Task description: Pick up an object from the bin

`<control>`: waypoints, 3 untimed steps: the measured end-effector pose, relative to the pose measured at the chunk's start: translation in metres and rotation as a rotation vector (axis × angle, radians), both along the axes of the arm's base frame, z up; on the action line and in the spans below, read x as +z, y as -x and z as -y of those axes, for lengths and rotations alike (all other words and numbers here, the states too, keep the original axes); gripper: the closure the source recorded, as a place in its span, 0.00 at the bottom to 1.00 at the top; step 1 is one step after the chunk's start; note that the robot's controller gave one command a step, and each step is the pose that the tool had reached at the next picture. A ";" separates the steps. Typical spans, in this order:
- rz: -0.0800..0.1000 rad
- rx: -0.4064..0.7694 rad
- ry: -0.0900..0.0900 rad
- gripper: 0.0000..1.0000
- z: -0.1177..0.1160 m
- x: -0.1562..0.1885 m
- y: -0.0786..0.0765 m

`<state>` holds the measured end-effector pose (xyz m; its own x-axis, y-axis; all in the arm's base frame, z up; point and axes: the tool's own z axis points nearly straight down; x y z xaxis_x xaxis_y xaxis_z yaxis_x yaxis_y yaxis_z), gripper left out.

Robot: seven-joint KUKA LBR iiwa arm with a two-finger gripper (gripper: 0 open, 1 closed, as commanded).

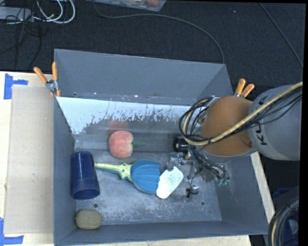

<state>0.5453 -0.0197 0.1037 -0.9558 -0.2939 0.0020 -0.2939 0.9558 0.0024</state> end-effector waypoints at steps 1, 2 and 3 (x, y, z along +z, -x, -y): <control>-0.004 -0.153 0.000 0.00 -0.023 -0.032 0.008; 0.001 0.278 -0.001 1.00 -0.003 -0.034 -0.012; 0.000 0.278 -0.001 1.00 -0.003 -0.034 -0.012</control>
Offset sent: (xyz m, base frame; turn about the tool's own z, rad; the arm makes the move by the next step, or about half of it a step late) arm 0.0115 0.0030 -0.0337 -0.2794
